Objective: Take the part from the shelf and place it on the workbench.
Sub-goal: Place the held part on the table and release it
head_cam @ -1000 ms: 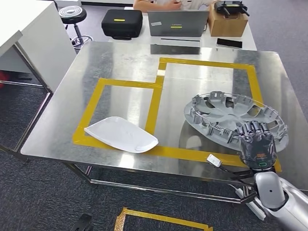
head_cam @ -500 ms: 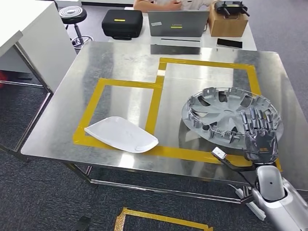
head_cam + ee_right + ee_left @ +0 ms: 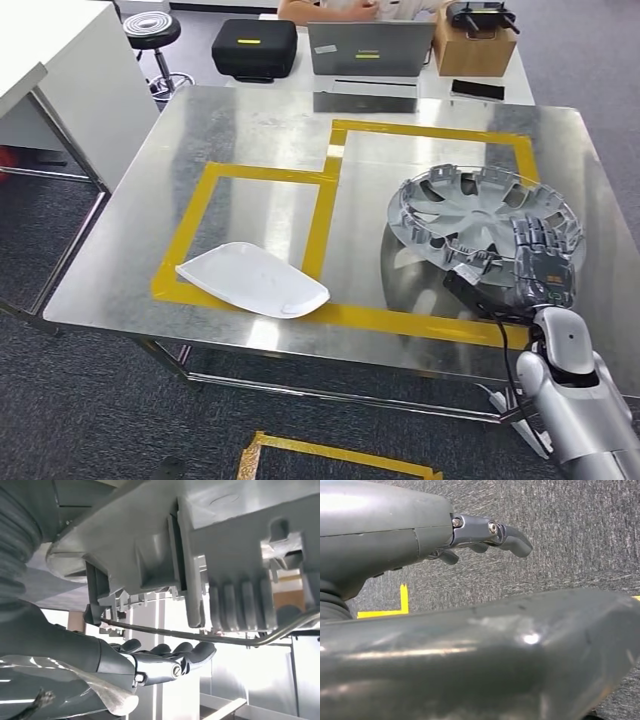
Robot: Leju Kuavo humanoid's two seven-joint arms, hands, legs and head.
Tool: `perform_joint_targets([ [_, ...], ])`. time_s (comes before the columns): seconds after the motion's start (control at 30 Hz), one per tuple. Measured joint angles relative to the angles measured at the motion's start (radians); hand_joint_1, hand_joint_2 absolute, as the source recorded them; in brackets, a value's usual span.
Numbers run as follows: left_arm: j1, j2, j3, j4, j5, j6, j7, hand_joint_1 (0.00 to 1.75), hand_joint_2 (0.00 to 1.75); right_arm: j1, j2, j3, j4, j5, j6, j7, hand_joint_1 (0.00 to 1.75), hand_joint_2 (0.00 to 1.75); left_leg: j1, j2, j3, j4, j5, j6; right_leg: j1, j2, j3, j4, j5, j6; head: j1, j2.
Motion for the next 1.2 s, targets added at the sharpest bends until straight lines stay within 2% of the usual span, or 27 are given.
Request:
perform_joint_targets([
  [0.17, 0.002, 0.000, 0.000, 0.000, 0.002, -0.001, -0.001, 0.00, 0.00, -0.001, 0.002, 0.000, -0.017, -0.022, 0.010, -0.004, 0.00, 1.75, 0.000, 0.000, 0.000, 0.000, 0.000, 0.000, 0.000, 0.000, 0.000, 0.000, 0.000, 0.000, 0.000, 0.000],
  [0.4, 0.004, 0.000, 0.000, 0.000, 0.025, -0.006, -0.001, 0.00, 0.00, -0.011, 0.002, 0.039, -0.067, -0.179, 0.108, -0.030, 0.00, 1.75, 0.000, 0.000, 0.000, 0.000, 0.000, 0.000, 0.000, 0.000, 0.000, 0.000, 0.000, 0.000, 0.000, 0.000],
  [0.7, 0.009, -0.001, 0.000, 0.000, 0.050, -0.020, -0.001, 0.00, 0.00, -0.035, 0.002, 0.174, -0.159, -0.127, 0.101, -0.026, 0.00, 1.75, 0.000, 0.000, 0.000, 0.000, 0.000, 0.000, 0.000, 0.000, 0.000, 0.000, 0.000, 0.000, 0.000, 0.000],
  [1.03, 0.013, -0.001, 0.001, 0.000, 0.088, -0.021, -0.005, 0.00, 0.00, -0.071, 0.000, 0.366, -0.296, -0.454, 0.237, -0.160, 0.00, 1.75, 0.000, 0.000, 0.000, 0.000, 0.000, 0.000, 0.000, 0.001, -0.001, 0.000, 0.000, 0.000, 0.000, 0.000],
  [1.2, 0.014, -0.001, 0.001, 0.000, 0.100, -0.022, -0.007, 0.00, 0.00, -0.109, -0.006, 0.454, -0.340, -0.497, 0.257, -0.165, 0.00, 1.75, 0.000, 0.000, 0.000, 0.000, 0.000, 0.000, 0.000, 0.001, -0.001, 0.000, 0.000, 0.000, 0.000, 0.000],
])
